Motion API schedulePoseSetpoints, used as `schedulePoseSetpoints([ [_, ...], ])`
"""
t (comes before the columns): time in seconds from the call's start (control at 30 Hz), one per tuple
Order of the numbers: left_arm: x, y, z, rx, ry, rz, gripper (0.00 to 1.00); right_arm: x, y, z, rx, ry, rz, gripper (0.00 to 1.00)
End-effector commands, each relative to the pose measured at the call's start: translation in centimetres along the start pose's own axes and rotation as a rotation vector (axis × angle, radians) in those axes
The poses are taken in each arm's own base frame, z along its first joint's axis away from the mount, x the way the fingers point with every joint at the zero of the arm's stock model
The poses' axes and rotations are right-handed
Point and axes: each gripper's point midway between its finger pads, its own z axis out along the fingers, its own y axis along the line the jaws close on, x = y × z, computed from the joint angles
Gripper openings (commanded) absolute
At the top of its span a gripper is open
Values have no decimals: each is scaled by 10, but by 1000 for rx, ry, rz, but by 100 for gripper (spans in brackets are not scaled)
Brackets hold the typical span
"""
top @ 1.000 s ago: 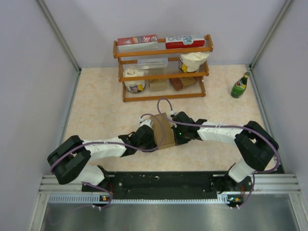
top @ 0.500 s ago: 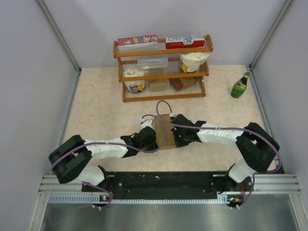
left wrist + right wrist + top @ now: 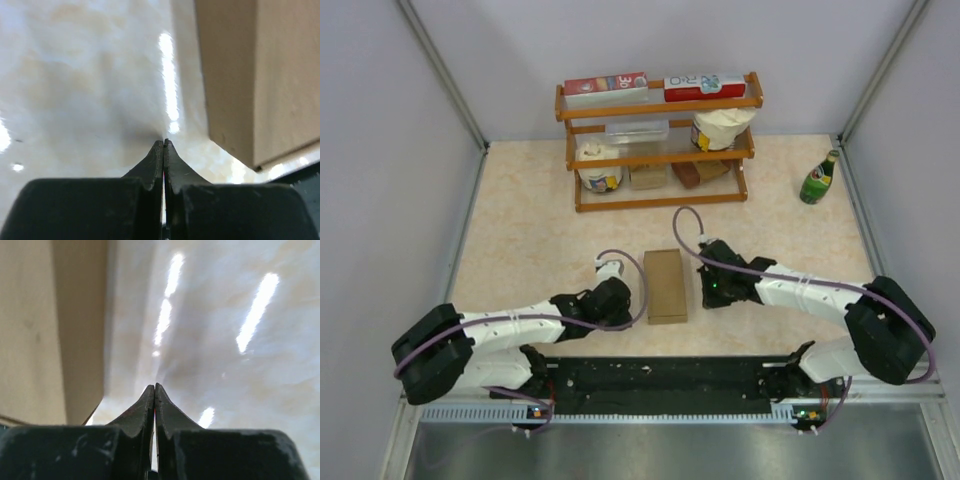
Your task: Fold the paper box
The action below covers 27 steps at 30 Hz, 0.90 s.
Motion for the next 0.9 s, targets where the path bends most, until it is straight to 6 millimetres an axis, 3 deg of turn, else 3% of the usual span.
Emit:
schedulePoseSetpoints([
  [0.0, -48, 15, -1, -68, -114, 12, 0, -60, -22, -12, 29, -164, 43, 1],
  [0.1, -83, 17, 12, -43, -169, 27, 0, -95, -17, -10, -23, -209, 20, 1],
  [0.2, -105, 23, 30, -57, -167, 54, 0, -124, -11, -2, -33, -252, -19, 1],
  [0.27, -122, 13, 43, -28, -175, 75, 0, -130, -6, 14, -48, -211, -31, 0],
  [0.5, -124, -20, 71, 88, -77, 93, 0, -141, 13, 35, -114, -171, -6, 0],
  [0.77, -121, -53, 74, 238, -58, 111, 0, -140, 40, 31, -268, -159, 13, 0],
  [0.87, -120, -54, 71, 229, -55, 127, 0, -142, 42, 26, -282, -174, 13, 0],
])
